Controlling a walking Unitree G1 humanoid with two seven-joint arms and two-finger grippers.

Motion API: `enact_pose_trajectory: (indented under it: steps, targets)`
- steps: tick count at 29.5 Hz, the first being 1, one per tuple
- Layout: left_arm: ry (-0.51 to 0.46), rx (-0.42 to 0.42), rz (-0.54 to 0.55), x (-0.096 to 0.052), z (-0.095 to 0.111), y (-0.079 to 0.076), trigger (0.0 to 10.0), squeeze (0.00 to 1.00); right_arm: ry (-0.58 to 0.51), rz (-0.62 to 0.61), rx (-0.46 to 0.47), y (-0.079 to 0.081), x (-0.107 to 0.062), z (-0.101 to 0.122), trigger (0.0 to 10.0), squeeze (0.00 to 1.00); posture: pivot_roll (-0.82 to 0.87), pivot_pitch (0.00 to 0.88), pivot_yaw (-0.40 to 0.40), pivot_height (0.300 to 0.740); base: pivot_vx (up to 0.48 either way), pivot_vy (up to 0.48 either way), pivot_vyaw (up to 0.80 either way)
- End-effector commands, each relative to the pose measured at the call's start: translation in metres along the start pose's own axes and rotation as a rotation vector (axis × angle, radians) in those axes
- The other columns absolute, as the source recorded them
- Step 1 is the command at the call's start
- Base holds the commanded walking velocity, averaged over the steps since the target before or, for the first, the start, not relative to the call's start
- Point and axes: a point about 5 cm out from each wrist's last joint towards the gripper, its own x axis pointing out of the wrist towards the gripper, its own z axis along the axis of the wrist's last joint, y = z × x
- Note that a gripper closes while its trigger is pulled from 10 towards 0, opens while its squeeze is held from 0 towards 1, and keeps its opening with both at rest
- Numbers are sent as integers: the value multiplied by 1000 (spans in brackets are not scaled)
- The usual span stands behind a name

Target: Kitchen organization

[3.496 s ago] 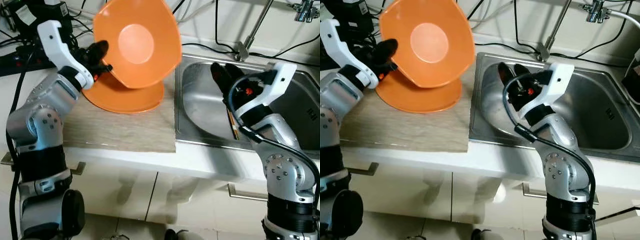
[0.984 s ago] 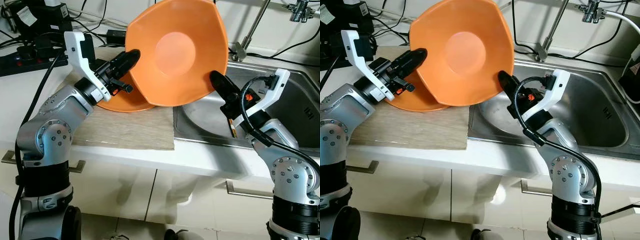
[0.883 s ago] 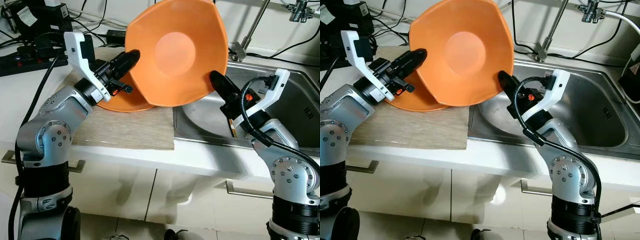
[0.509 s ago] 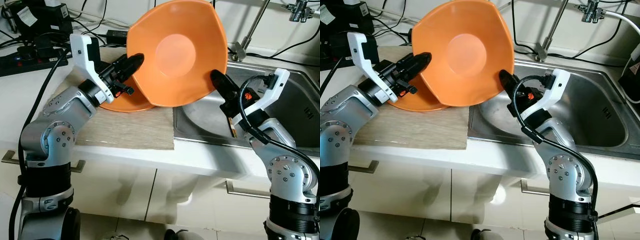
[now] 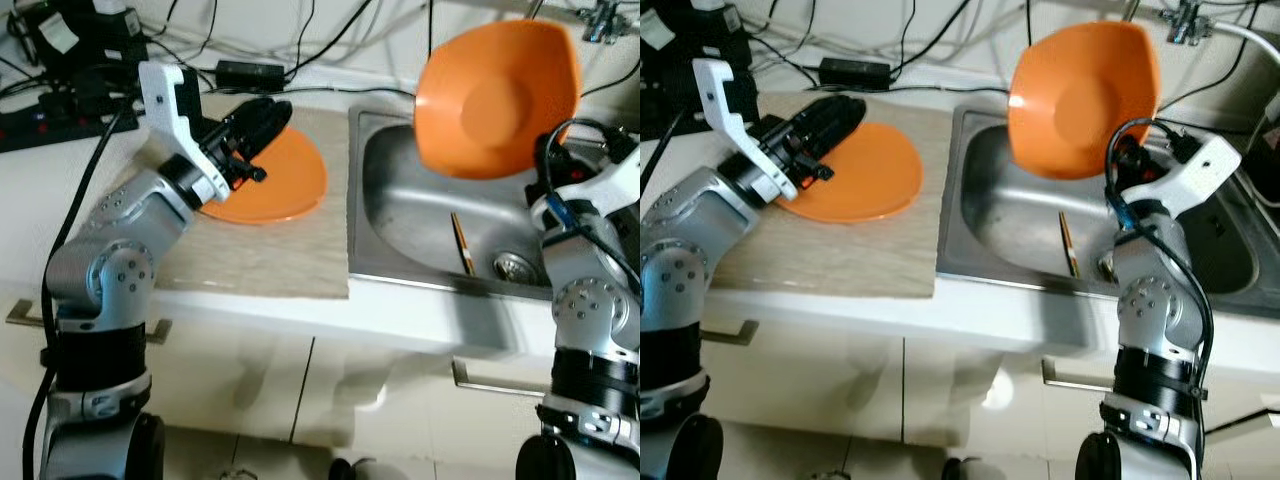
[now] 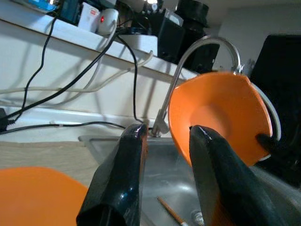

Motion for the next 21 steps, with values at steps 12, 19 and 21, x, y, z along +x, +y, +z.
enact_pose_trajectory:
  steps: [12,19,21]
  targets:
    - [220,350,-29,5,-34,-5,10000,0,359,21,-350,-27,45,-22,10000,0,-19,47,-64,740,0,0,0]
    - [231,337,-27,4,-39,-7,10000,0,543,1,-349,-40,41,-47,10000,0,-14,55,-79,740,0,0,0]
    - [229,336,-7,3,-40,-5,10000,0,617,-26,-352,-47,35,-59,10000,0,-9,60,-88,740,0,0,0]
